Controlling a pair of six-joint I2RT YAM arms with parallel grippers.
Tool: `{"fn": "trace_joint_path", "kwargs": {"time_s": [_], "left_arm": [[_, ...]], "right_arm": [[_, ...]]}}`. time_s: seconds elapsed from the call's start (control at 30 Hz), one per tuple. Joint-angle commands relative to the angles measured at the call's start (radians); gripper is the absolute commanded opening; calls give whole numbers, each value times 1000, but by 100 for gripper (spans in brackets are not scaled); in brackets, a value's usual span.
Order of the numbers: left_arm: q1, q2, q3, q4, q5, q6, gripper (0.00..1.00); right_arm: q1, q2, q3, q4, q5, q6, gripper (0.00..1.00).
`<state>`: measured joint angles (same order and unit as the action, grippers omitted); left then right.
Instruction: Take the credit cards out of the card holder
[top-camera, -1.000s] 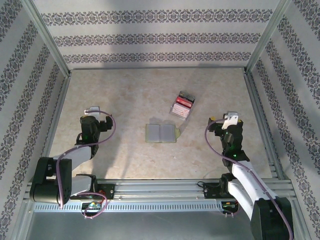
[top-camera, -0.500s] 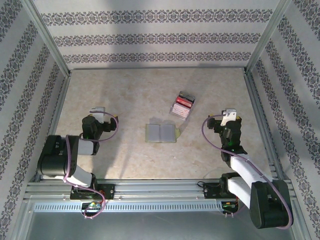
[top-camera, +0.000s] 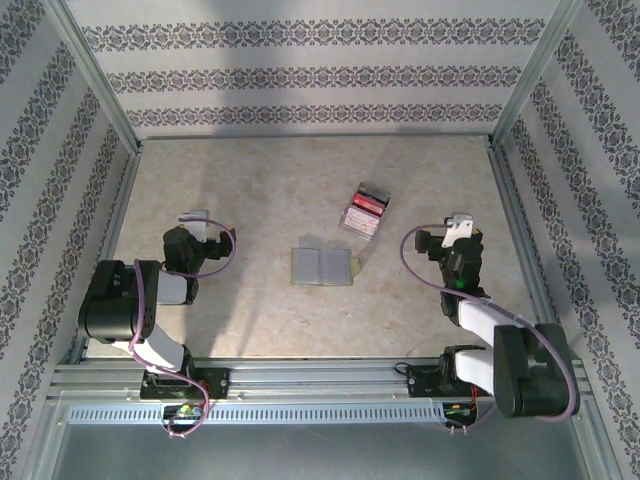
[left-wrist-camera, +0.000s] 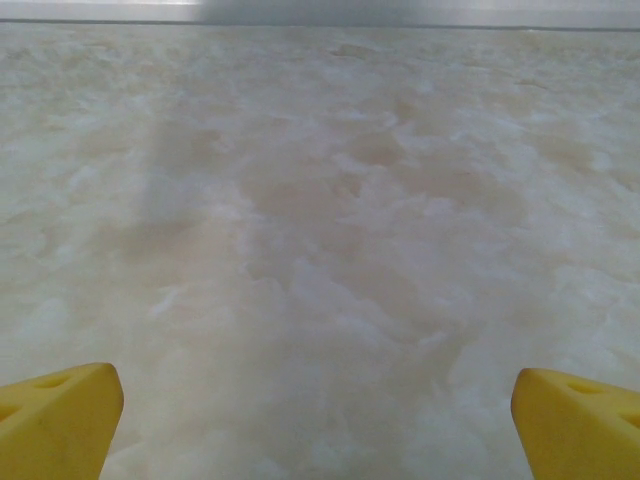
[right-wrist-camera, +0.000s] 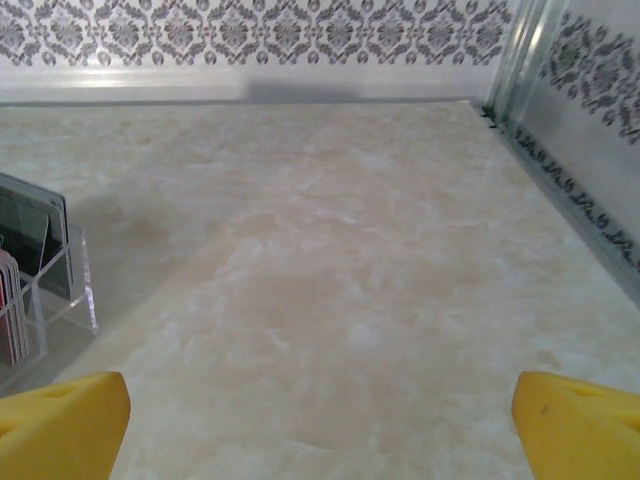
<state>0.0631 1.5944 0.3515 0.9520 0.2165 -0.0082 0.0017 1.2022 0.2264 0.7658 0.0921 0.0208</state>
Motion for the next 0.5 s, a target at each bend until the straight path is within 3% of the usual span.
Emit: {"fn": "trace_joint_path", "kwargs": {"time_s": [0.0,0.23,0.33,0.47], "left_arm": [[7,-1,9,48,-33,-21,99],[7,-1,10,50,-18,-15,99],[7,0,12,47,-13,-11,99],[7,0,14,44,-9,-10,99]], "right_arm": [[-9,75,12,153,-60,17,98],[-14,356,57,384,-141,29,98],[-38,308,110,200,-136,59,98],[-33,327,111,211,-127,51,98]]}}
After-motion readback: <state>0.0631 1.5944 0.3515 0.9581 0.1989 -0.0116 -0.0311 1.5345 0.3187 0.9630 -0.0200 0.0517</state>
